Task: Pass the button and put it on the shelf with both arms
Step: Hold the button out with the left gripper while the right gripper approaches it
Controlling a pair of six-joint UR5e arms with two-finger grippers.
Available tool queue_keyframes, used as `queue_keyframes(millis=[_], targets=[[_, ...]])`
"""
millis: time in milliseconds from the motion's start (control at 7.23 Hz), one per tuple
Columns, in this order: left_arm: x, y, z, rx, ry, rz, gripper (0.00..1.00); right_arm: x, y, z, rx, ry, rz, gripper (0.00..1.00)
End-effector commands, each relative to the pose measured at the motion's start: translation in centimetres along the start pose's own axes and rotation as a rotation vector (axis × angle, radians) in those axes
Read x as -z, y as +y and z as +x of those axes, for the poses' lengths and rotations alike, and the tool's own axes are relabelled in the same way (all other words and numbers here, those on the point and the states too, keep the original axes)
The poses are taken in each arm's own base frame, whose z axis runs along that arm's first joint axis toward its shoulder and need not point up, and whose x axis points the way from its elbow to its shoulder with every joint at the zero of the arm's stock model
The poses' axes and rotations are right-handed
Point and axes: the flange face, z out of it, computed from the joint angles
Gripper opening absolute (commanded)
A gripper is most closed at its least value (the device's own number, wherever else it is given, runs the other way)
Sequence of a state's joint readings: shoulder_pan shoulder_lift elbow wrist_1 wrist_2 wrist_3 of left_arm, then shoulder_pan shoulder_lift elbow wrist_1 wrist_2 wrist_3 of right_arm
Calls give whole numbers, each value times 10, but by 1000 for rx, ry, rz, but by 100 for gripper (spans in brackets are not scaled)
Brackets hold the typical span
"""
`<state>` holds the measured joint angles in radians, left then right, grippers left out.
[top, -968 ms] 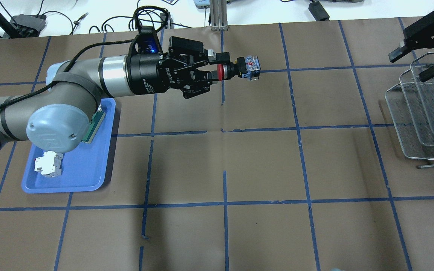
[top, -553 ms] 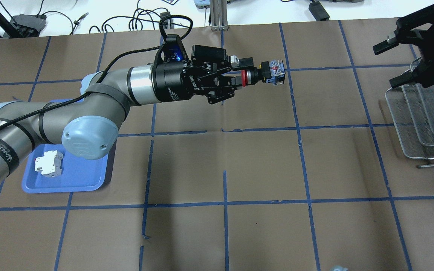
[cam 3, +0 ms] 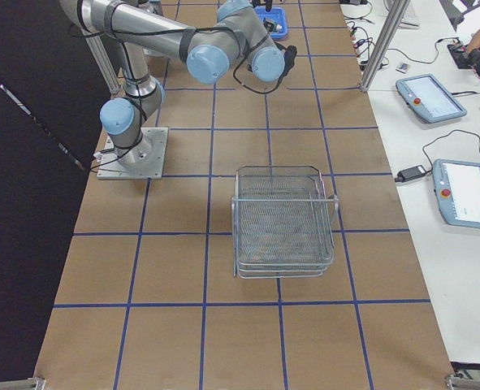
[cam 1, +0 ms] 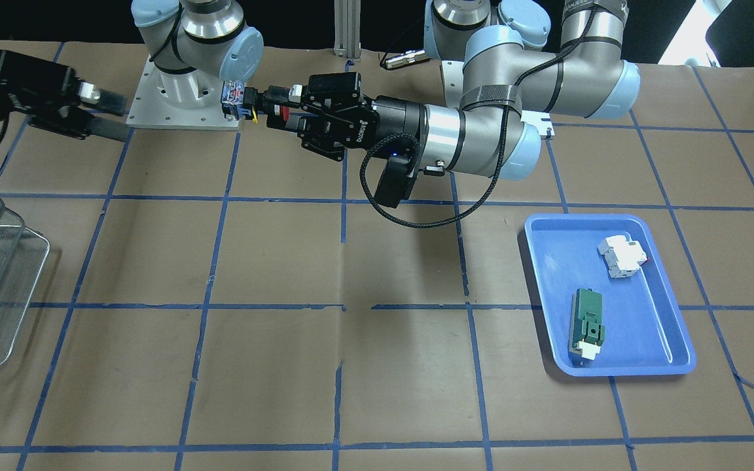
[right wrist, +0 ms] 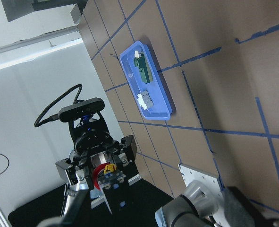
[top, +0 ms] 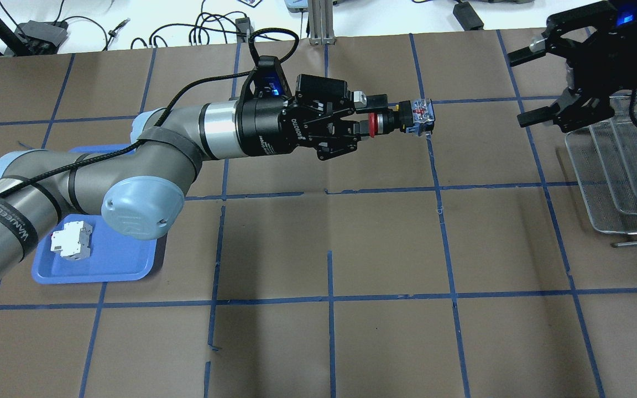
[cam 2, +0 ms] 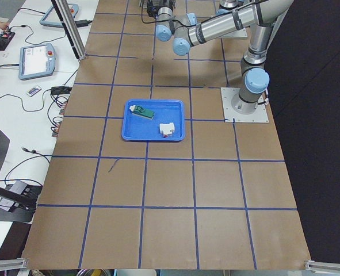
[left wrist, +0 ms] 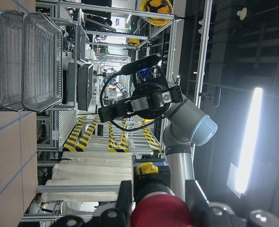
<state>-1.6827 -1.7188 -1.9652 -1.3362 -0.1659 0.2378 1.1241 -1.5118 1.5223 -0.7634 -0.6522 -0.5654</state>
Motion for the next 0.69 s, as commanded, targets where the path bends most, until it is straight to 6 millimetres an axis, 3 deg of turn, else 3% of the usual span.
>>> queue_keyframes(millis=[0,138,277,553], targets=[[0,-4,-6,-5,0,-3,0,-54,15,-17,40,11,-89,100],[0,-5,-8,-2,0,-2,0,-60,24,-17,41,9,-94,100],[0,-5,-6,-4,0,-3,0,-66,23,-9,27,4,-103,100],[-1,-4,-5,-7,0,-5,0,-68,19,-14,27,-58,-65,100]])
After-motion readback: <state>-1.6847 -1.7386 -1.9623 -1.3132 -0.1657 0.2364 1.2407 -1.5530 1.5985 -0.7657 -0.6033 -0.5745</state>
